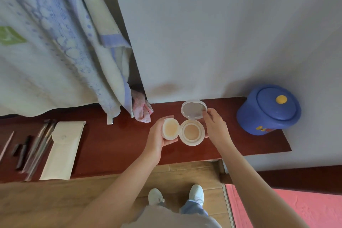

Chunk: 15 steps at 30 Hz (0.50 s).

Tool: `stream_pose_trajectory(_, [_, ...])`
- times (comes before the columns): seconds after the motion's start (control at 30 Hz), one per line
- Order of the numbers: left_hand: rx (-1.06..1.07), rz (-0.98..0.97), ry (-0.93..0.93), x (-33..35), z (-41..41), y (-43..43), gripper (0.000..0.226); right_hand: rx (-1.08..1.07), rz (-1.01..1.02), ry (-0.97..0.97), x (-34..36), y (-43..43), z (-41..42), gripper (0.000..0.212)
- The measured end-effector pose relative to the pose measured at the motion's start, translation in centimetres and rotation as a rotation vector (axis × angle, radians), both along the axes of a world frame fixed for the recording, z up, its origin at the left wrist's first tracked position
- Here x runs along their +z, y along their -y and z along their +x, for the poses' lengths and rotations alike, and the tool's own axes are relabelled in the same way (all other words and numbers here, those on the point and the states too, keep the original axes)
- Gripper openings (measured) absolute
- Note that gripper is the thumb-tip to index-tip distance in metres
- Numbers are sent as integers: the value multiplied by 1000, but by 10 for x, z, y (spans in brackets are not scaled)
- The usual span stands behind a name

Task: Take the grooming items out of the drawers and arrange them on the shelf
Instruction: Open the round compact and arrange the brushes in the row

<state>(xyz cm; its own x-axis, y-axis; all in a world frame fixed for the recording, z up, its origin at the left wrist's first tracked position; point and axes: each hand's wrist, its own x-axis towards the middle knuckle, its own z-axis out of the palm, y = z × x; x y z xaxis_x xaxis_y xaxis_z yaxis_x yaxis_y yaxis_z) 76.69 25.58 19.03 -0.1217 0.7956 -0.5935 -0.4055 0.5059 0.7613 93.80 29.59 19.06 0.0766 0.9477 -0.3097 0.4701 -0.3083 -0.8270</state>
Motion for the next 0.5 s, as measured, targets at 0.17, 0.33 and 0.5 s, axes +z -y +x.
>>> stream_pose_trajectory(0.17, [100, -19, -13, -1, -43, 17, 18, 39, -26, -32, -3, 9, -52, 32])
stream_pose_trajectory(0.33, [148, 28, -127, 1, -89, 38, 22, 99, -61, -108, -2, 16, -98, 28])
stream_pose_trajectory(0.5, [169, 88, -270, 0, -127, 64, 30, 215, -117, -153, -7, 26, -141, 22])
